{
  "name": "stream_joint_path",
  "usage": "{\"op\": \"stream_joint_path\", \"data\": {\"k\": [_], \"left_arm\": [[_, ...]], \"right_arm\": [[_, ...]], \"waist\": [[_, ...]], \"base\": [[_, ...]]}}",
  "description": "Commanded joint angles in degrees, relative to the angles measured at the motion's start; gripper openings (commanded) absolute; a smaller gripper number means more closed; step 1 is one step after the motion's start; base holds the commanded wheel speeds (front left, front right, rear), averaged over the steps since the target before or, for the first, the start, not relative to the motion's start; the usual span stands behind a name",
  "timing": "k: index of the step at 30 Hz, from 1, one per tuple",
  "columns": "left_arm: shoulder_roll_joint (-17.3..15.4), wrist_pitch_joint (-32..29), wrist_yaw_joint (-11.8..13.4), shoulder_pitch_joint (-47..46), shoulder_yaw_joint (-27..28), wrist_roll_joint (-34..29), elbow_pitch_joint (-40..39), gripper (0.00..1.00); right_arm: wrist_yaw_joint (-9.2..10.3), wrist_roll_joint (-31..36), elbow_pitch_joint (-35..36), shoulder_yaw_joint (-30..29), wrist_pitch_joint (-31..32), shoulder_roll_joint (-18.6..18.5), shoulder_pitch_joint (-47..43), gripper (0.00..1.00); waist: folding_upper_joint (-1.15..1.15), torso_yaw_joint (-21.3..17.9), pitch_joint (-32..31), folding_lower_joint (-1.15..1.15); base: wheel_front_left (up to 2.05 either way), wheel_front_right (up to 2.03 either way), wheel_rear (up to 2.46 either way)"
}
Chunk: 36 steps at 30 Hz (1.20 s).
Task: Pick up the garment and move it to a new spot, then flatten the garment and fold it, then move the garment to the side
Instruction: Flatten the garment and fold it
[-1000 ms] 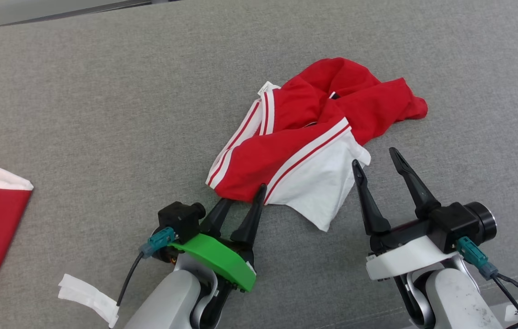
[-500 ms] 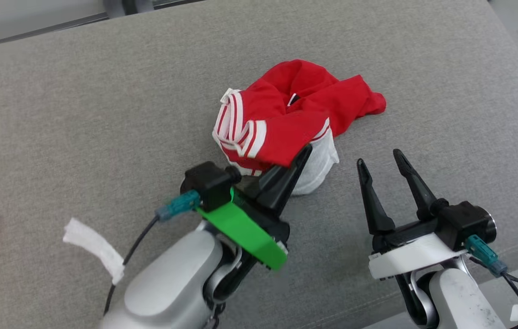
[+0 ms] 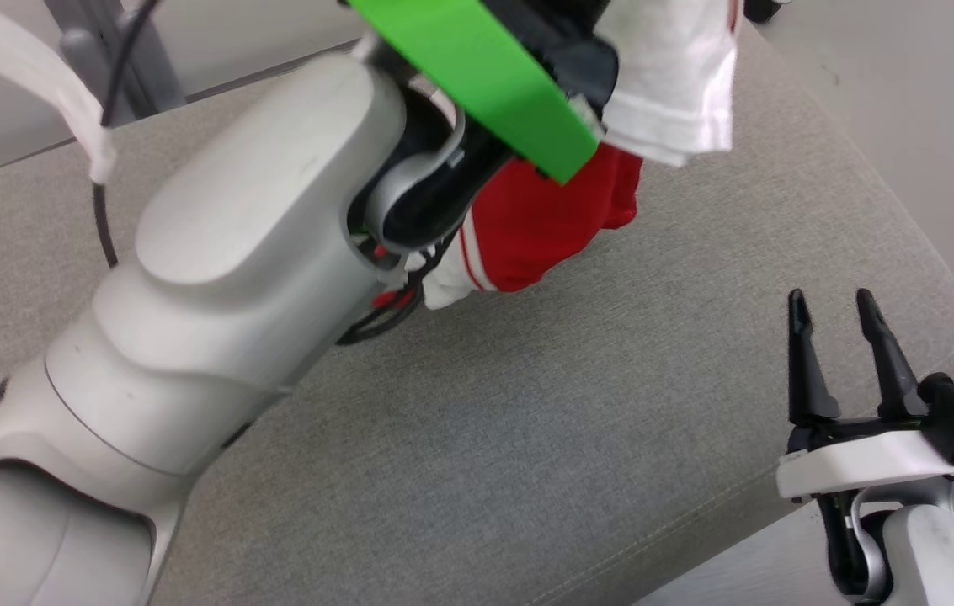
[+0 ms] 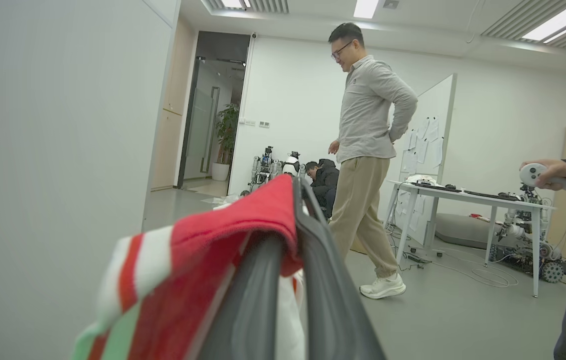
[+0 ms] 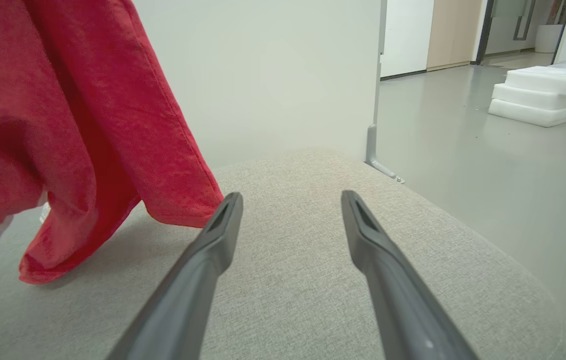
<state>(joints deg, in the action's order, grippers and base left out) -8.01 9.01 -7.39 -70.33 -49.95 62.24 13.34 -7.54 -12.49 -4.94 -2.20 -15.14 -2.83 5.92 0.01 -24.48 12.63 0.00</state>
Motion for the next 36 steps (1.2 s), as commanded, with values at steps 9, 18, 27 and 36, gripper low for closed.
{"op": "stream_joint_path", "data": {"k": [9,18,27,36], "left_arm": [[-3.4,0.6,0.1,-0.1,-1.4,4.1,2.8,0.00],[-16.2,3.8,4.8,21.8,-1.8,6.5,4.4,0.00],[-19.3,6.3,4.7,28.0,5.2,0.8,11.1,0.43],[-11.0,6.2,6.8,40.1,24.2,-20.7,4.7,1.00]], "right_arm": [[0.10,-1.2,0.0,-4.8,0.0,-0.1,-0.4,1.00],[0.09,0.6,0.3,-6.8,0.0,-0.1,1.4,1.00],[0.09,1.8,0.5,-4.6,0.0,-0.1,2.7,1.00],[0.09,2.2,0.3,-3.1,0.0,-0.1,1.5,1.00]], "waist": [[-0.01,1.7,0.2,0.00],[-0.01,6.6,3.3,0.00],[-0.01,8.3,5.2,0.00],[-0.01,10.8,5.5,0.00]], "base": [[0.00,0.00,0.00],[0.00,0.00,0.00],[0.00,0.00,0.00],[0.00,0.00,0.00]]}}
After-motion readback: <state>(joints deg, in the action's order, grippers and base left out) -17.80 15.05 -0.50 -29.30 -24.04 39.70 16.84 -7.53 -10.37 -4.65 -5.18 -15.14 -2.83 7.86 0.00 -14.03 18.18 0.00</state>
